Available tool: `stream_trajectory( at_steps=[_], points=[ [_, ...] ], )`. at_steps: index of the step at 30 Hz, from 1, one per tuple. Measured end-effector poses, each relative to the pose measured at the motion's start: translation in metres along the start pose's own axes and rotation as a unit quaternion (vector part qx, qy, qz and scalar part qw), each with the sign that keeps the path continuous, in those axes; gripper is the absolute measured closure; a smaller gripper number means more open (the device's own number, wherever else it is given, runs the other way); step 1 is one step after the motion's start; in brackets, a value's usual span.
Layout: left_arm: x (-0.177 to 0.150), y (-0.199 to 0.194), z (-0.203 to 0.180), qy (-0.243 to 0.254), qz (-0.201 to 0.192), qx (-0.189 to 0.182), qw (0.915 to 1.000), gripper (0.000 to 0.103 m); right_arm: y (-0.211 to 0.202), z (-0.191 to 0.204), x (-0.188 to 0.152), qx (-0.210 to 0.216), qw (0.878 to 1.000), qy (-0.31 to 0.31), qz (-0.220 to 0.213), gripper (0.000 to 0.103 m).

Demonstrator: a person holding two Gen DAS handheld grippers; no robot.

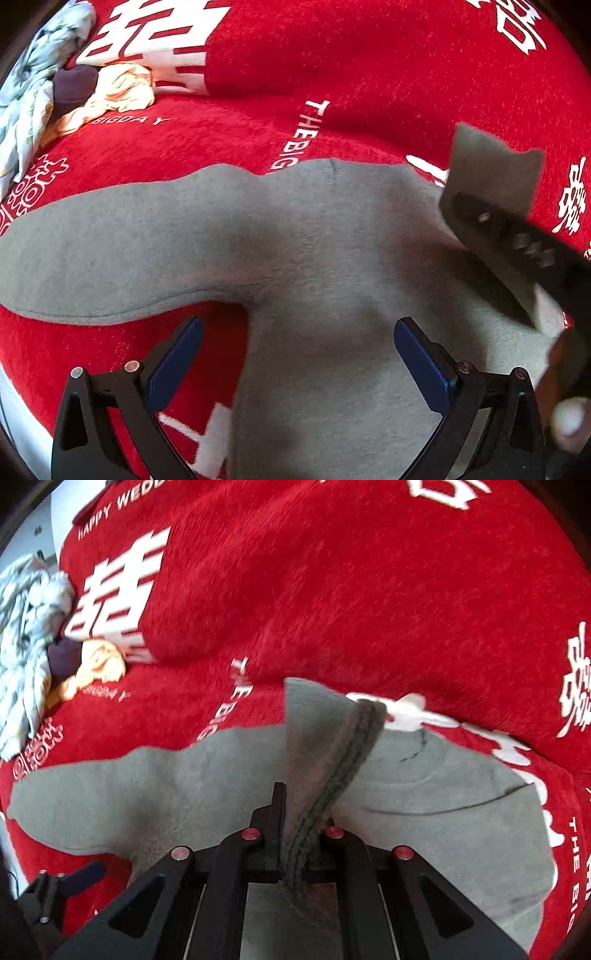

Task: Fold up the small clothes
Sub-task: 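Fold the held sleeve across the sweater body and release with the right gripper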

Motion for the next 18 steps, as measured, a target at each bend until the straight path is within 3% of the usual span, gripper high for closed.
stream_trajectory(
  at_steps=[6,12,14,16,18],
  points=[
    [-0.001,-0.008,0.017,-0.015,0.001,-0.003,0.9999,0.0,0.024,0.022,-0.009,0.001,0.999,-0.023,0.03,0.096],
    [-0.006,-0.02,0.029,-0.025,-0.002,-0.011,0.9996,0.0,0.027,0.041,-0.015,0.01,0.997,-0.057,0.04,0.087],
    [-0.007,-0.023,0.034,-0.028,-0.005,-0.012,0.9995,0.0,0.023,0.051,-0.016,0.017,0.996,-0.074,0.036,0.078],
    [-0.008,-0.026,0.041,-0.037,-0.005,-0.013,0.9992,0.0,0.019,0.057,-0.014,0.033,0.995,-0.084,0.029,0.05],
    [-0.009,-0.029,0.048,-0.047,-0.005,-0.01,0.9988,0.0,0.011,0.061,-0.012,0.044,0.995,-0.083,0.015,0.045]
  ],
)
Point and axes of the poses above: each gripper's, at about its wrist camera, not at the fingertips, and y roughly the way its jaws point, z to its left, x to its top, the point moved 1 cm from there along y, roughly the way its jaws point, and after that the axes turned 15 degrees about -y, right-handed, at the moved point
